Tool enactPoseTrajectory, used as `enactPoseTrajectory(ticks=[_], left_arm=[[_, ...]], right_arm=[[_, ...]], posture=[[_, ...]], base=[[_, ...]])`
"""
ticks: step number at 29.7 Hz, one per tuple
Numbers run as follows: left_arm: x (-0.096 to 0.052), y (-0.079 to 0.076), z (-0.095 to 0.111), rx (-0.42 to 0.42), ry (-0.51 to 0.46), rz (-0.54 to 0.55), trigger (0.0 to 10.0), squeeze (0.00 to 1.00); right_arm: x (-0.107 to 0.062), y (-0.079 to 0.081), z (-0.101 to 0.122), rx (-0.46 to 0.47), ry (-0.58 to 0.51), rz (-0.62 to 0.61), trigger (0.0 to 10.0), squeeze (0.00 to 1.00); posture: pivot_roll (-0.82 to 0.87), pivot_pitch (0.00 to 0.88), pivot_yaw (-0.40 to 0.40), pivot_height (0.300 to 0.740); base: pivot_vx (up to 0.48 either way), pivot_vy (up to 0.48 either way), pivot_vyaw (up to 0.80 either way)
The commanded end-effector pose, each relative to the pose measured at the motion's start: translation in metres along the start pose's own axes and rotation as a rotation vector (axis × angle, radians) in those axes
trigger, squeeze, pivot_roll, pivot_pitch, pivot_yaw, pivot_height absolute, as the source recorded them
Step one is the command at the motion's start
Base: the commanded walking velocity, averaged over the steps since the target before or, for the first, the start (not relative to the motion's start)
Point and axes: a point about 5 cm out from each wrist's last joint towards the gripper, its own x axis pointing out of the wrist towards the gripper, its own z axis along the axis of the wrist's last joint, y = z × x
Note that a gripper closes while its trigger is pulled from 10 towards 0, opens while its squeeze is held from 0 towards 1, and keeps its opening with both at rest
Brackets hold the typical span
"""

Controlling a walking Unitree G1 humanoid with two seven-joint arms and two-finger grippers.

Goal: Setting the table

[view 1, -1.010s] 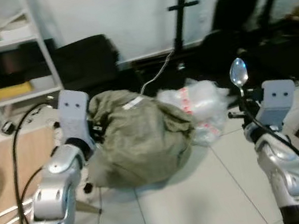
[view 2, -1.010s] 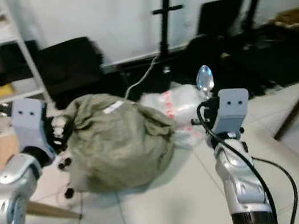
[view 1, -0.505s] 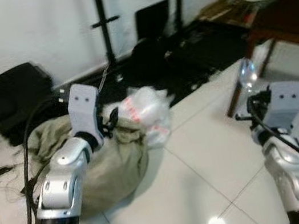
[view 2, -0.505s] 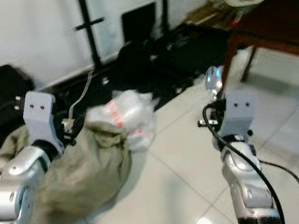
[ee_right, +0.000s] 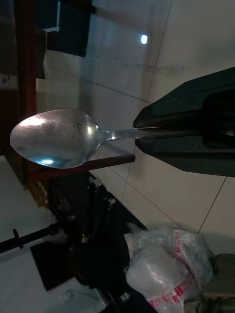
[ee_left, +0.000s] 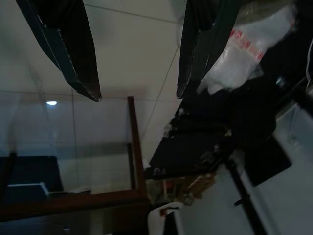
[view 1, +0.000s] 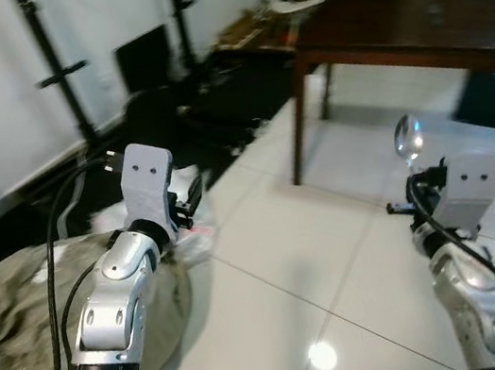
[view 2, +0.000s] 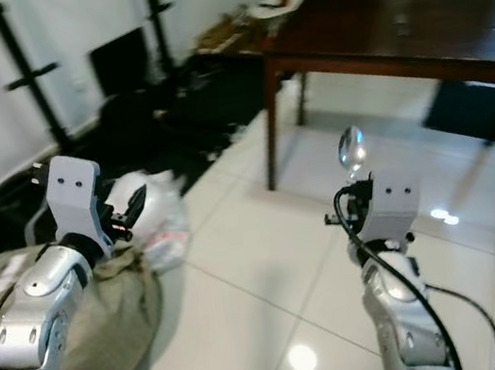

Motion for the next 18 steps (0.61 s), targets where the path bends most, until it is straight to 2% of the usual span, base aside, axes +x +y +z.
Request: enactPoseTrajectory(ticks=[1, 4, 9, 18], left_arm=[[0.004, -0.003, 0.001, -0.013, -0.004, -0.004, 10.0, 0.07], [0.009, -0.011, 0.002, -0.030, -0.012, -0.041, 10.0, 0.07], [0.012, -0.019, 0.002, -0.034, -0.031, -0.067, 10.0, 0.07], [0.015, -0.026, 0.001, -0.039, -0.044, -0.088, 10.0, 0.06]], right_arm=[[0.000, 0.010, 0.003, -0.013, -0.014, 0.040, 10.0, 0.00], [-0.001, 0.010, 0.006, -0.024, -0.021, 0.050, 10.0, 0.00], [-0.002, 0.002, 0.008, -0.029, -0.022, 0.031, 10.0, 0.00], [-0.003, -0.002, 0.010, -0.042, -0.022, 0.018, 10.0, 0.00]], posture=[[-0.12, 0.000, 0.112, 0.740], [-0.14, 0.000, 0.109, 0.740], [-0.15, 0.000, 0.114, 0.740], [-0.17, 0.000, 0.117, 0.740]], base=[[0.461, 0.000, 0.00], [0.465, 0.000, -0.16], [0.465, 0.000, -0.79], [0.471, 0.000, -0.79]])
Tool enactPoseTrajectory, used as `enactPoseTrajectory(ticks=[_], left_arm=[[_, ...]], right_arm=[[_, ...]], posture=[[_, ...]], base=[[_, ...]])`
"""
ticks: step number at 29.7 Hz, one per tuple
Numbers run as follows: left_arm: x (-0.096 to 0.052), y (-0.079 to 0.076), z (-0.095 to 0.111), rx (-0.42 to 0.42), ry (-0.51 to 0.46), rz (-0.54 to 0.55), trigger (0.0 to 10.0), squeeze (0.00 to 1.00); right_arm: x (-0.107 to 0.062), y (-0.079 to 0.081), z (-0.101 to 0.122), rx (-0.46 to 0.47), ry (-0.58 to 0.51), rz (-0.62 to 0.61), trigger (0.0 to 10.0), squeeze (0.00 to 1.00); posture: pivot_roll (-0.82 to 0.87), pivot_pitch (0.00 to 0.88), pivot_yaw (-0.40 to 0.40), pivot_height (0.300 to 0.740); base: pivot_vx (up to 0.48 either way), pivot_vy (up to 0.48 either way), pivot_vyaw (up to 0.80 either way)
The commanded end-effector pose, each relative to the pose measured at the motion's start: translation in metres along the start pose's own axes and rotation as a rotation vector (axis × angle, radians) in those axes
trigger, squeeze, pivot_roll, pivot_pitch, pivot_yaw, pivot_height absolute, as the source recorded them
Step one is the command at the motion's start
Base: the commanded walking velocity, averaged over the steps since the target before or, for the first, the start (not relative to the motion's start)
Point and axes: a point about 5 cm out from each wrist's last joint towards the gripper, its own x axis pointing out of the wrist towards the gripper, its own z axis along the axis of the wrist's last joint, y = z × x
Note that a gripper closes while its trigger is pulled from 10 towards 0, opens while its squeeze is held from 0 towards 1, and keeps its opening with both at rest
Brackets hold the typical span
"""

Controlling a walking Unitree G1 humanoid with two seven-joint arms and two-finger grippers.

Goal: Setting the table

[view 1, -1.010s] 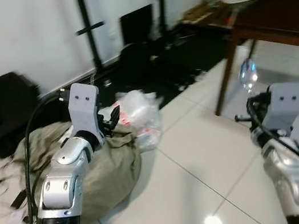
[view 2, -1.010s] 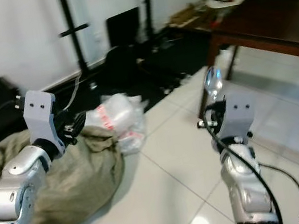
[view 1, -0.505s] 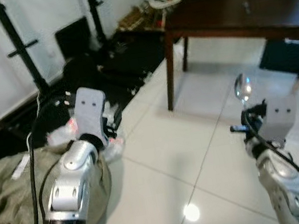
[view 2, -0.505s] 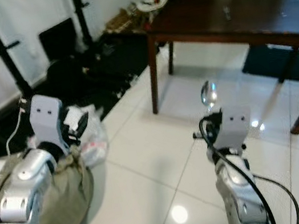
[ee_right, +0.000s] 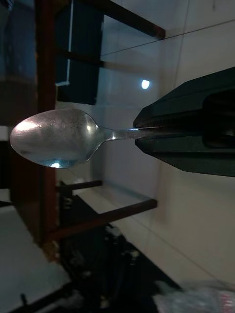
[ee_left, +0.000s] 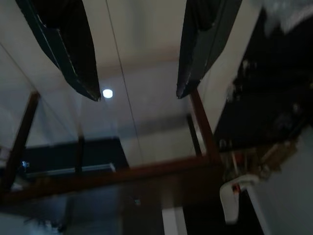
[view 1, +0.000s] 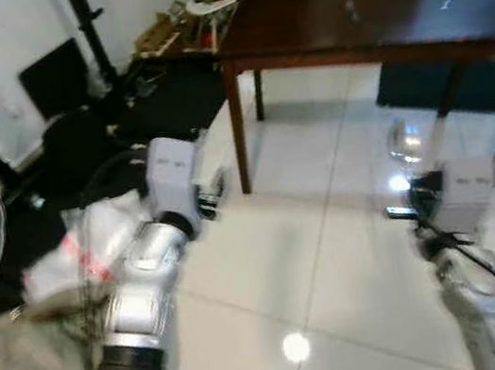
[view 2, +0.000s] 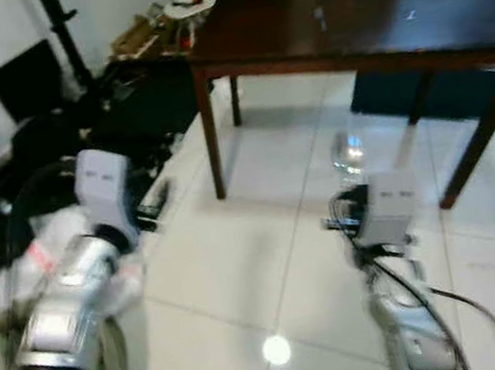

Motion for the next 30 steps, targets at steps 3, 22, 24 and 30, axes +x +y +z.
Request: enactPoseTrajectory(ticks=[3, 22, 24, 30], left_arm=[[-0.002, 0.005, -0.006, 0.006, 0.014, 0.015, 10.0, 0.06], [-0.017, 0.019, -0.021, 0.001, 0.051, 0.113, 10.0, 0.07], [-0.032, 0.038, -0.035, 0.014, 0.098, 0.239, 10.0, 0.07], [-0.046, 0.063, -0.045, 0.033, 0.139, 0.363, 10.0, 0.07]], right_arm=[[-0.002, 0.006, -0.002, 0.009, 0.012, 0.017, 10.0, 0.00], [0.002, 0.022, -0.010, 0.001, 0.047, 0.092, 10.0, 0.00], [0.015, 0.037, -0.010, 0.007, 0.042, 0.139, 10.0, 0.00], [0.027, 0.051, -0.006, 0.020, 0.028, 0.161, 10.0, 0.00]], posture=[[-0.17, 0.000, 0.120, 0.740], [-0.12, 0.000, 0.073, 0.740], [-0.06, 0.000, 0.042, 0.740], [-0.03, 0.000, 0.013, 0.740]], base=[[0.472, 0.000, -0.79], [0.474, 0.000, -0.79], [0.472, 0.000, -0.40], [0.476, 0.000, 0.00]])
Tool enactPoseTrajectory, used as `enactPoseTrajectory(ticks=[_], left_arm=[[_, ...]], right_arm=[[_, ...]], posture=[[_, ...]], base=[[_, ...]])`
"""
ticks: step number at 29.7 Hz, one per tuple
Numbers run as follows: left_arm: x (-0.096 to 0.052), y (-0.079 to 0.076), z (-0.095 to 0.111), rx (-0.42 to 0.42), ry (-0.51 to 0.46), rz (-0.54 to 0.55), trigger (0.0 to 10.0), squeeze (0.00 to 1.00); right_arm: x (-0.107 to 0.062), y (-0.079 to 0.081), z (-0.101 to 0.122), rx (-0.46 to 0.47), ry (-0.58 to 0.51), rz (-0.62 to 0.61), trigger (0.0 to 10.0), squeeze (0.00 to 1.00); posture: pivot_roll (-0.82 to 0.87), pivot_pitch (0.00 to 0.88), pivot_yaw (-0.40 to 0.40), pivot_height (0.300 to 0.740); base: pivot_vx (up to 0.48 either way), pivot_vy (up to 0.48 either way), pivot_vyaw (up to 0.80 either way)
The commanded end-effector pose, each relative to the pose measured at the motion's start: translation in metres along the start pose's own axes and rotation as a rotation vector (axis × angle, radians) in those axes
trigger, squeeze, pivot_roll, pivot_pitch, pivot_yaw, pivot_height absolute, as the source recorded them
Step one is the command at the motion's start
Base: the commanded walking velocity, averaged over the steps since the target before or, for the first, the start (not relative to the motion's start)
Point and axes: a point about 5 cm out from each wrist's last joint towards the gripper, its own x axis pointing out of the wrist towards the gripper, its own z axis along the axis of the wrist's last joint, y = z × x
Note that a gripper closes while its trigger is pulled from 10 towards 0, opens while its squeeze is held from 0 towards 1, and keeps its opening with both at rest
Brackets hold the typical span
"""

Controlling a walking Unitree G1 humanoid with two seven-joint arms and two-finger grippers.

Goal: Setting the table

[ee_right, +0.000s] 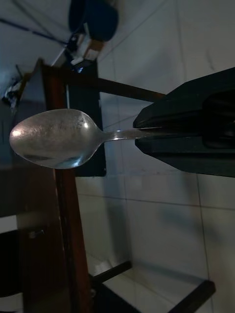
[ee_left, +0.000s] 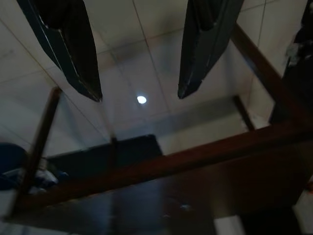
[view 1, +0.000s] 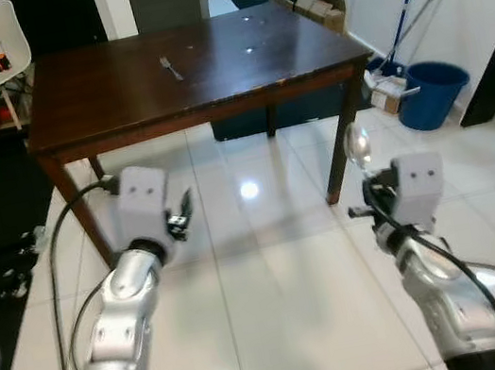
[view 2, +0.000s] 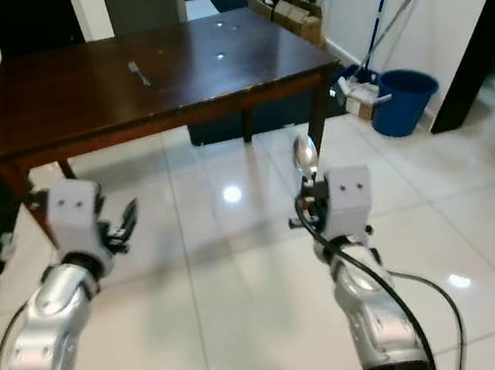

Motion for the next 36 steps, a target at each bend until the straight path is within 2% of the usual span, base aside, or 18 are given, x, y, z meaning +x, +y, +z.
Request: enactPoseTrajectory(ticks=[1, 3, 4, 5, 8, 13, 16, 20, 26, 36], left_arm=[[-0.005, 0.025, -0.009, 0.015, 0.032, 0.108, 10.0, 0.07], [-0.013, 0.047, -0.012, 0.024, 0.051, 0.207, 10.0, 0.07], [-0.013, 0.047, -0.012, 0.024, 0.051, 0.207, 10.0, 0.07], [-0.020, 0.055, -0.011, 0.039, 0.050, 0.230, 10.0, 0.07], [-0.025, 0.056, -0.012, 0.050, 0.051, 0.239, 10.0, 0.06], [-0.024, 0.049, -0.010, 0.064, 0.038, 0.223, 10.0, 0.05], [-0.018, 0.041, -0.001, 0.104, 0.003, 0.187, 10.0, 0.05], [-0.013, 0.034, 0.008, 0.109, -0.029, 0.150, 10.0, 0.05], [-0.010, 0.030, 0.009, 0.103, -0.029, 0.138, 10.0, 0.05], [-0.012, 0.023, 0.009, 0.099, -0.034, 0.132, 10.0, 0.06]], right_arm=[[0.006, 0.011, -0.001, 0.016, -0.002, 0.024, 10.0, 0.00], [0.013, 0.018, 0.002, 0.035, -0.004, 0.053, 10.0, 0.00], [0.013, 0.018, 0.002, 0.035, -0.004, 0.053, 10.0, 0.00], [0.016, 0.020, 0.001, 0.028, 0.000, 0.073, 10.0, 0.00], [0.018, 0.018, 0.000, 0.021, 0.003, 0.083, 10.0, 0.00], [0.018, 0.016, -0.001, 0.030, 0.001, 0.097, 10.0, 0.00], [0.012, 0.020, -0.004, 0.060, 0.014, 0.116, 10.0, 0.00], [0.001, 0.023, -0.011, 0.061, 0.029, 0.127, 10.0, 0.00], [-0.005, 0.021, -0.018, 0.048, 0.054, 0.145, 10.0, 0.00], [-0.004, 0.018, -0.016, 0.037, 0.060, 0.154, 10.0, 0.00]], posture=[[0.00, 0.000, -0.005, 0.740], [0.04, 0.000, -0.024, 0.740], [0.04, 0.000, -0.024, 0.740], [0.06, 0.009, -0.029, 0.740], [0.08, 0.000, -0.023, 0.740], [0.05, 0.000, 0.006, 0.740], [0.04, 0.018, 0.018, 0.740], [0.01, 0.023, 0.041, 0.740], [-0.01, 0.030, 0.046, 0.740], [-0.01, 0.025, 0.042, 0.740]], base=[[0.480, 0.000, 0.00], [0.480, 0.000, 0.00], [0.480, 0.000, 0.00], [0.480, 0.000, 0.00], [0.480, 0.000, 0.00], [0.480, 0.000, 0.00], [0.480, 0.000, 0.00], [0.480, 0.000, 0.00], [0.480, 0.000, 0.00], [0.480, 0.000, 0.00]])
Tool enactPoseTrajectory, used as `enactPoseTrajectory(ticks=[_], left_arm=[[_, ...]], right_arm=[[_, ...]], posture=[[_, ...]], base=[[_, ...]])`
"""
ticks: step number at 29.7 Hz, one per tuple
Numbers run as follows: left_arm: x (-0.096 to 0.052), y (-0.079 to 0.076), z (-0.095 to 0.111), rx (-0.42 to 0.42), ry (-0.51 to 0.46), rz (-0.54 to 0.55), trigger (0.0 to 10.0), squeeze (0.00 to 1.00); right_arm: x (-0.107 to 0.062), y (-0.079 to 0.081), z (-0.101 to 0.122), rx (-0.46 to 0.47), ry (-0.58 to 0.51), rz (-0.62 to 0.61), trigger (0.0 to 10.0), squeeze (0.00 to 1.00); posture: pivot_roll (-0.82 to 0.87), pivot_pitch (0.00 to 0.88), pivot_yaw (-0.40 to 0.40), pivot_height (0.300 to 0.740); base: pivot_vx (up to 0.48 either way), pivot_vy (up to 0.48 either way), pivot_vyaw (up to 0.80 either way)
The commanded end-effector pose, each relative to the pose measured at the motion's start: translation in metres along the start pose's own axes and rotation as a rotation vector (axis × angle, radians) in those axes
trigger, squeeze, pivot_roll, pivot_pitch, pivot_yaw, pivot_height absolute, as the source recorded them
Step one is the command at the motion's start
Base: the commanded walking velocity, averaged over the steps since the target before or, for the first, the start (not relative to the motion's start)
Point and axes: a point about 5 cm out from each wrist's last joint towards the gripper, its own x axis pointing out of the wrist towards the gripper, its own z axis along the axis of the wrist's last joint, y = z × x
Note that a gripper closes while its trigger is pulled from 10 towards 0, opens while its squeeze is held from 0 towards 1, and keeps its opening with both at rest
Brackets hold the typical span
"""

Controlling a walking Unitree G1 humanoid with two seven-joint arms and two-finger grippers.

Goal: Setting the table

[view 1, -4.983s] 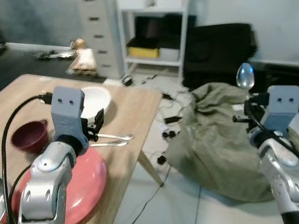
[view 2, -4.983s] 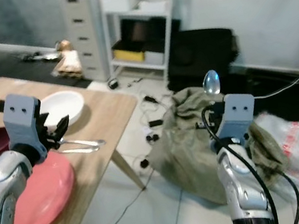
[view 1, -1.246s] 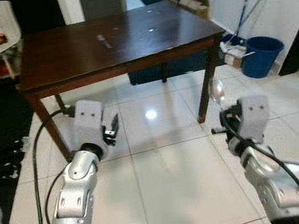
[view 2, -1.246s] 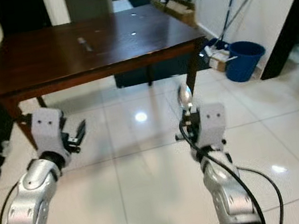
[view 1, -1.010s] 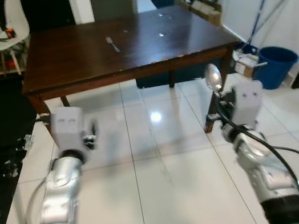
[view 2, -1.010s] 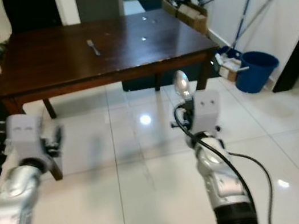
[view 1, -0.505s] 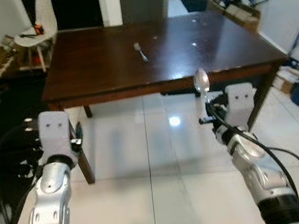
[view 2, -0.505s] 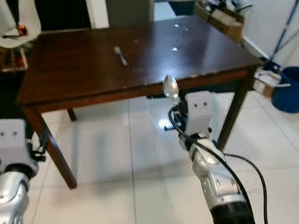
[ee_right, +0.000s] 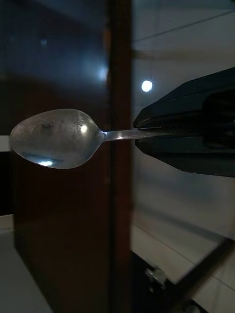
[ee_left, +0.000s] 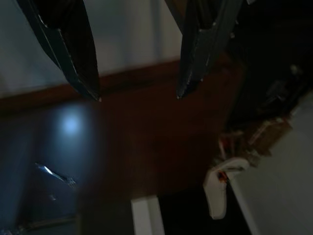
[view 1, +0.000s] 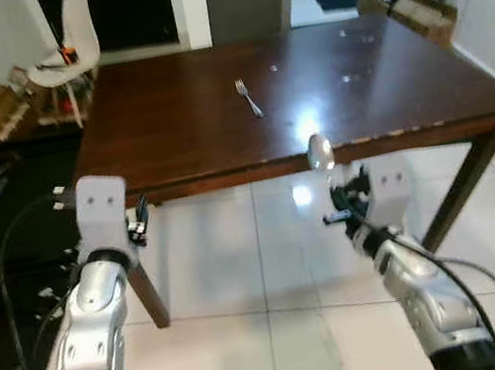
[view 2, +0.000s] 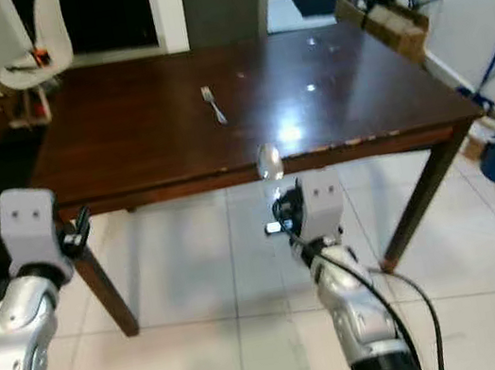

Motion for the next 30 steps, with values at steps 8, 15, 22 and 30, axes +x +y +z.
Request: enactPoseTrajectory(ticks=[8, 15, 22, 30], left_arm=[[0.0032, -0.0005, -0.0027, -0.005, 0.009, 0.004, 10.0, 0.05], [0.0041, 0.0004, -0.0020, -0.007, 0.008, 0.004, 10.0, 0.06], [0.0033, 0.0022, -0.0015, -0.002, 0.010, 0.002, 10.0, 0.05], [0.0018, 0.0004, -0.0026, 0.001, 0.016, -0.007, 10.0, 0.05]], right_arm=[[-0.0011, 0.0037, -0.0005, 0.009, -0.004, -0.004, 10.0, 0.00], [-0.0018, 0.0058, 0.0007, 0.010, -0.008, 0.002, 10.0, 0.00], [-0.0016, 0.0060, 0.0018, 0.009, -0.012, 0.001, 10.0, 0.00], [-0.0032, 0.0026, -0.0001, -0.009, -0.001, -0.005, 10.0, 0.00]], posture=[[-0.03, 0.000, 0.058, 0.740], [-0.03, 0.005, 0.064, 0.740], [-0.02, 0.025, 0.070, 0.740], [-0.02, 0.039, 0.074, 0.740]], base=[[0.478, 0.000, 0.00], [0.478, 0.000, 0.00], [0.477, 0.000, 0.00], [0.477, 0.000, 0.00]])
